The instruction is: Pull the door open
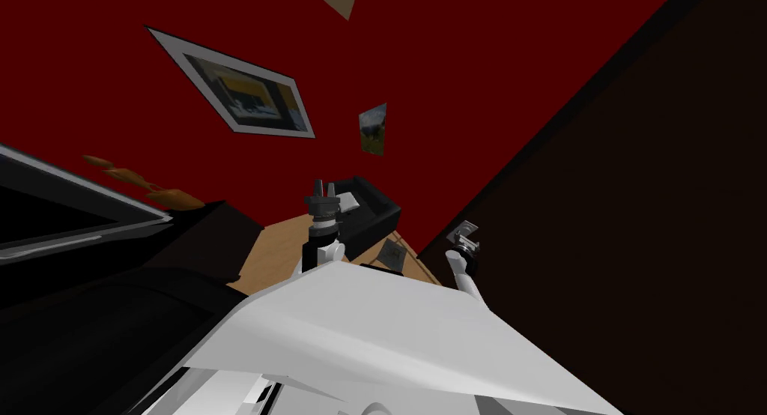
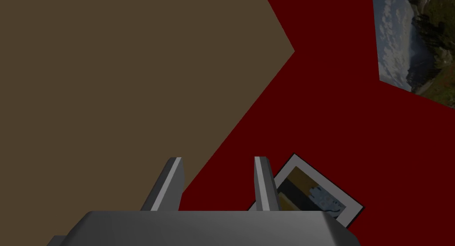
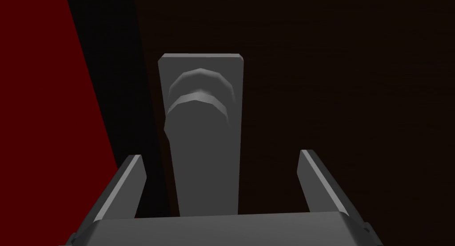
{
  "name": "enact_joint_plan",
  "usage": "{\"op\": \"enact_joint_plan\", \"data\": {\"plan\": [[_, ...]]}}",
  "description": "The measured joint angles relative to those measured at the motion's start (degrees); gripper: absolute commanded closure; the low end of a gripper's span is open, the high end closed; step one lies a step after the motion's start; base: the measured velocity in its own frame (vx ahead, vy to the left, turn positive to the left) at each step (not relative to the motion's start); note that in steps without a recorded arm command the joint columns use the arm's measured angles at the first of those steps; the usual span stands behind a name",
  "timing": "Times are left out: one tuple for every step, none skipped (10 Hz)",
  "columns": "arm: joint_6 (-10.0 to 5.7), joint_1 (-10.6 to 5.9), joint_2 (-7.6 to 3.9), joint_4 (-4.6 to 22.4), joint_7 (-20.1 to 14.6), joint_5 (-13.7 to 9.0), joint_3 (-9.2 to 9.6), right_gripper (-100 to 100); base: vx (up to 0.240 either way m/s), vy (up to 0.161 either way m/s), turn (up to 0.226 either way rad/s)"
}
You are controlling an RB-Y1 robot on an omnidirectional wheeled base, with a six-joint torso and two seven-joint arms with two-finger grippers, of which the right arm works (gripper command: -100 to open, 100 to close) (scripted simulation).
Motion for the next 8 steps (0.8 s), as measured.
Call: {"op": "enact_joint_plan", "data": {"plan": [[-0.79, -0.31, -0.82, 1.5, -1.0, -0.2, -0.79, -100, 0.079, -0.097, 0.219], [-0.90, -0.19, -1.42, 1.9, -1.2, -0.6, -1.78, -100, 0.120, -0.081, 0.254], [-1.18, 0.21, -2.04, 2.4, -1.6, -0.8, -2.58, -100, 0.060, -0.041, 0.056], [-1.28, 0.22, -2.11, 2.4, -1.7, -0.8, -2.66, 100, -0.010, 0.004, -0.040], [-1.21, 0.15, -2.05, 2.4, -1.7, -0.8, -2.56, 100, -0.017, 0.019, -0.001], [-1.13, 0.09, -2.06, 2.3, -1.7, -0.8, -2.53, 100, -0.014, 0.014, -0.006], [-1.09, 0.13, -2.03, 2.4, -1.6, -0.8, -2.52, 100, -0.010, 0.008, 0.003], [-1.05, 0.18, -1.98, 2.4, -1.6, -0.8, -2.49, 100, -0.006, 0.003, 0.003]]}}
